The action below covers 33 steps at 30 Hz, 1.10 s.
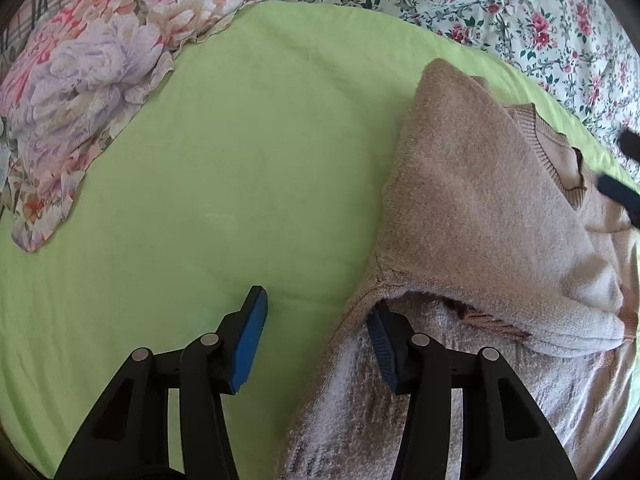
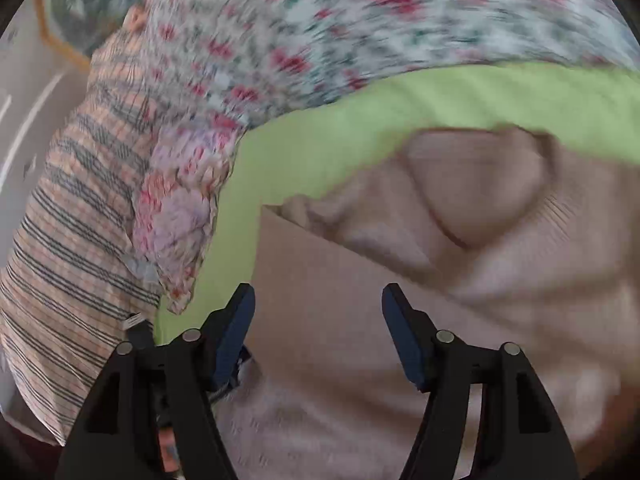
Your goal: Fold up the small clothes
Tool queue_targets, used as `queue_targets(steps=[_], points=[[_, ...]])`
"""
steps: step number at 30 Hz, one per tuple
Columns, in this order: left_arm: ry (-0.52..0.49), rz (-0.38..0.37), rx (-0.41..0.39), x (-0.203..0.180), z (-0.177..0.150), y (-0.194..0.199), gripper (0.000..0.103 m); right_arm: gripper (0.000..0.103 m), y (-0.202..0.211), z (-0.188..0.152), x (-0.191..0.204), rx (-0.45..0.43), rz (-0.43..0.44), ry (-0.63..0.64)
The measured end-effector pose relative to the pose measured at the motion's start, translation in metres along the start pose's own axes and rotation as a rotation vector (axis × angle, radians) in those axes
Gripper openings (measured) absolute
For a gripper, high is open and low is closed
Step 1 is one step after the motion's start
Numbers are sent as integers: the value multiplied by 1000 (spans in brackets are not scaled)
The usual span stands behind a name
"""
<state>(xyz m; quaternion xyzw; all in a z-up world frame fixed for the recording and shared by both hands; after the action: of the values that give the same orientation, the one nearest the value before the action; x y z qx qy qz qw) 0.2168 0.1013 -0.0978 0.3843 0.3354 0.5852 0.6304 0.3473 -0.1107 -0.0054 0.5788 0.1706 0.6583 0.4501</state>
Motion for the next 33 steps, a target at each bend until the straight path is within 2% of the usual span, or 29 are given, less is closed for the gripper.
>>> queue_targets(steps=[1, 2, 4, 6, 8, 9, 12, 14, 17, 20, 23, 25, 29, 30, 33], points=[[8, -9, 0, 2, 0, 0, 50, 78, -20, 9, 9, 41, 13, 12], [14, -18, 0, 5, 0, 0, 50, 79, -33, 12, 12, 70, 13, 13], [16, -27, -2, 7, 1, 0, 49, 79, -70, 16, 20, 190, 10, 26], [21, -41, -4, 9, 0, 1, 48, 79, -103, 5, 34, 368, 117, 0], [32, -58, -7, 11, -4, 2, 48, 80, -123, -4, 52, 429, 179, 20], [40, -66, -8, 13, -5, 3, 47, 80, -129, -4, 57, 426, 190, 25], [61, -90, -9, 17, -9, 5, 47, 80, -142, 7, 63, 358, 252, -51], [66, -101, -7, 21, -10, 6, 47, 80, -146, 19, 57, 262, 294, -151], [63, -121, -8, 25, -10, 12, 47, 80, -132, 27, 44, 145, 292, -218], [49, -136, -33, 29, -7, 26, 47, 80, -101, 28, 34, 57, 220, -186], [52, -166, -63, 33, 3, 37, 48, 80, -52, 34, 18, -45, 172, -151], [54, -184, -71, 33, 12, 39, 51, 80, -23, 37, 4, -104, 108, -131], [21, -193, -64, 29, 34, 32, 53, 80, 35, 29, -45, -187, -54, -83], [10, -197, -67, 20, 39, 30, 54, 80, 51, 24, -63, -201, -125, -63], [-75, -204, -87, 4, 65, 29, 57, 80, 81, 15, -108, -196, -276, -24]])
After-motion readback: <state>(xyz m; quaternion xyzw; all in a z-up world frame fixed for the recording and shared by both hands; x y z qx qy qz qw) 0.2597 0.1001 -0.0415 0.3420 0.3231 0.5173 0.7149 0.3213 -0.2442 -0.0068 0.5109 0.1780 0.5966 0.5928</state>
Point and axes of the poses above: each gripper's, at about its wrist camera, not at the fingertips, and y roughly against the way its jaws point, x to its left, z to its top, the point moved 5 cm from there along -y, roughly the way its jaws point, and after that the axes turned 11 degrees about -y, right-handed, at the moved point
